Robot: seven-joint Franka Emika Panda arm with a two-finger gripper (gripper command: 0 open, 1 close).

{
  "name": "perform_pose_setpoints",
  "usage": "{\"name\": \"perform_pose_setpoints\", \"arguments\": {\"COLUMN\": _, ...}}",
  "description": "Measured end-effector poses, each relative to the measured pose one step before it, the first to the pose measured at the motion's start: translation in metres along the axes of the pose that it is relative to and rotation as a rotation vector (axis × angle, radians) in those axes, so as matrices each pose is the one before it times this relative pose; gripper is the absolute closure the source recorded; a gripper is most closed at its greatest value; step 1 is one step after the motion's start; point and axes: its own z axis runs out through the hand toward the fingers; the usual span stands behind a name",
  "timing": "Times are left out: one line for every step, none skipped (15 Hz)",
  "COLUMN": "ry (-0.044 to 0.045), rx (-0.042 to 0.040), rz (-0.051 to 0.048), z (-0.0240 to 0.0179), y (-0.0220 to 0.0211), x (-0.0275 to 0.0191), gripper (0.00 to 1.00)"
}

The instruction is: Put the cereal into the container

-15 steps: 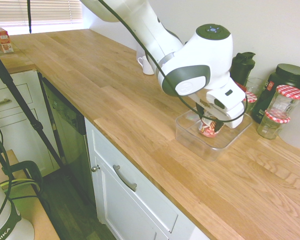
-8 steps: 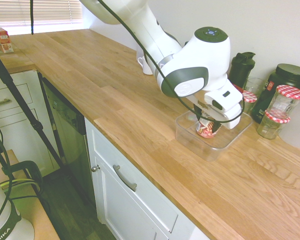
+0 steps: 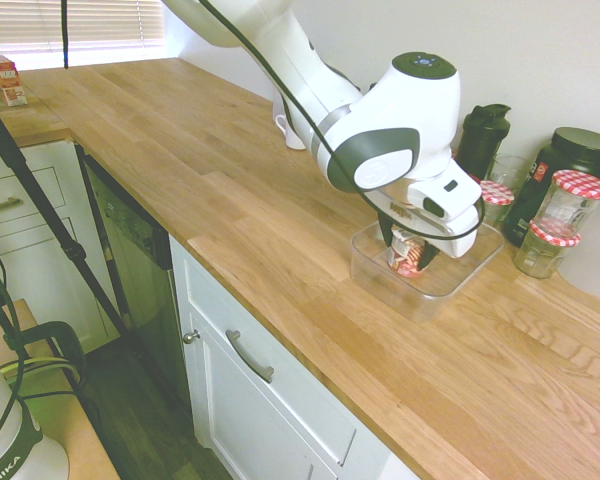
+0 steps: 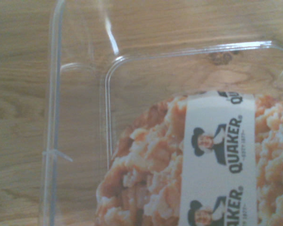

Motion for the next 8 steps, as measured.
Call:
{"name": "perform_pose_setpoints", "arguments": {"ry": -0.01021, "rx": -0.01670, "rz": 0.00062, "z": 0.00016, "y": 0.00114, "x": -0.00016, "gripper": 0.00}}
{"name": "perform_pose_setpoints", "arguments": {"ry": -0.00915, "rx": -0.02141, "rz": 0.00145, "z": -0.00297, "y": 0.00056, "x": 0.00216, "gripper": 0.00}}
{"name": "perform_pose_setpoints", "arguments": {"ry": -0.01075, "rx": -0.02326, "rz": 0.00328, "z": -0.00672, "y": -0.00074, "x": 0.00261, "gripper": 0.00}}
{"name": "perform_pose_setpoints", "arguments": {"ry": -0.01015, "rx": -0.01847, "rz": 0.00565, "z": -0.01172, "y": -0.00201, "x": 0.00234, "gripper": 0.00}}
{"name": "perform_pose_setpoints", "arguments": {"ry": -0.00856, "rx": -0.01112, "rz": 0.00134, "z": -0.01512, "y": -0.00236, "x": 0.00101, "gripper": 0.00}}
{"name": "perform_pose_setpoints", "arguments": {"ry": -0.00162, "rx": -0.00776, "rz": 0.00229, "z": -0.01706, "y": -0.00188, "x": 0.00009, "gripper": 0.00}}
{"name": "perform_pose_setpoints", "arguments": {"ry": 0.00536, "rx": -0.00326, "rz": 0.00031, "z": -0.01516, "y": -0.00121, "x": -0.00124, "gripper": 0.00}}
{"name": "perform_pose_setpoints", "arguments": {"ry": 0.00705, "rx": 0.00052, "rz": -0.00141, "z": -0.01210, "y": -0.00097, "x": -0.00158, "gripper": 0.00}}
